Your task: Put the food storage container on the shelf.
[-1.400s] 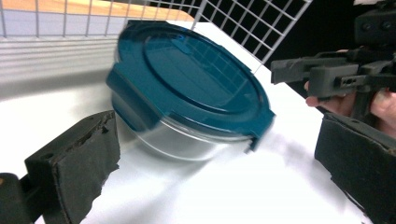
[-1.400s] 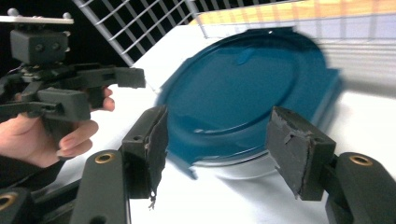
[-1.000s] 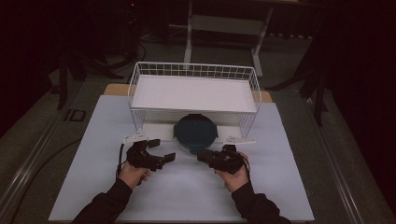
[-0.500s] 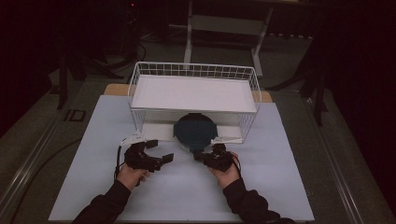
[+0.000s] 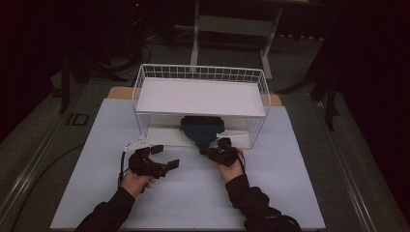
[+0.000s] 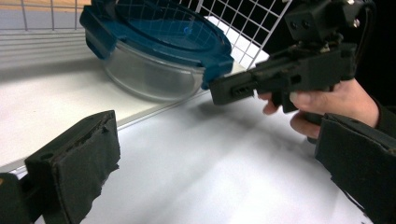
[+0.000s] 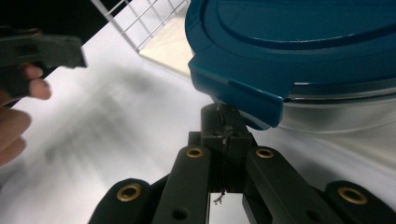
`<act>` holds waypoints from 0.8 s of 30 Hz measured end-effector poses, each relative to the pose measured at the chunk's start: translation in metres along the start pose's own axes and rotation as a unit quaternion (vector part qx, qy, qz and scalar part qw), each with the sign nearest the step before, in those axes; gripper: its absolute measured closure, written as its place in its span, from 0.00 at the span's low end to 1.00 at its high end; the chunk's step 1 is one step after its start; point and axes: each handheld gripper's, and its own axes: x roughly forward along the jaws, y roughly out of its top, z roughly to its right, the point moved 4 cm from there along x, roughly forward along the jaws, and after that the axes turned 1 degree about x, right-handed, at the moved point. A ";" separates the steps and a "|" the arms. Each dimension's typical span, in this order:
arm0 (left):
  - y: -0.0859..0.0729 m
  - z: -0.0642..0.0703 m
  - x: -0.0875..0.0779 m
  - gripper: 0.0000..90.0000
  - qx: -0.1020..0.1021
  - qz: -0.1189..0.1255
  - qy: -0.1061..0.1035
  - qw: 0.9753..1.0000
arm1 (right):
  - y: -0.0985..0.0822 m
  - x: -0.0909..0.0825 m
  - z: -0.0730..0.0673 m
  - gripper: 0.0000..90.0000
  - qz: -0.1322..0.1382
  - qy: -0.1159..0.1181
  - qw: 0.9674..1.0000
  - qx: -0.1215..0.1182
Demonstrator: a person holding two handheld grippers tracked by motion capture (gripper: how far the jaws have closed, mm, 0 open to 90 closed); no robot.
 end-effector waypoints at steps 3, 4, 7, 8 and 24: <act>0.000 -0.001 0.000 0.01 -0.001 0.000 0.000 1.000 | 0.005 0.002 0.005 1.00 0.004 -0.006 1.000 0.004; 0.000 -0.001 0.000 0.01 -0.002 0.002 -0.001 1.000 | 0.007 0.003 0.006 1.00 0.004 -0.010 1.000 0.003; 0.000 -0.001 0.000 0.01 0.000 0.001 -0.001 1.000 | 0.012 0.005 0.010 1.00 0.007 -0.014 1.000 0.008; 0.000 0.000 -0.001 0.01 -0.001 0.001 -0.003 1.000 | 0.013 0.005 0.012 1.00 0.007 -0.013 1.000 0.009; 0.000 0.007 -0.005 0.01 0.013 0.002 -0.004 1.000 | 0.001 -0.003 -0.002 0.58 0.007 0.006 1.000 -0.027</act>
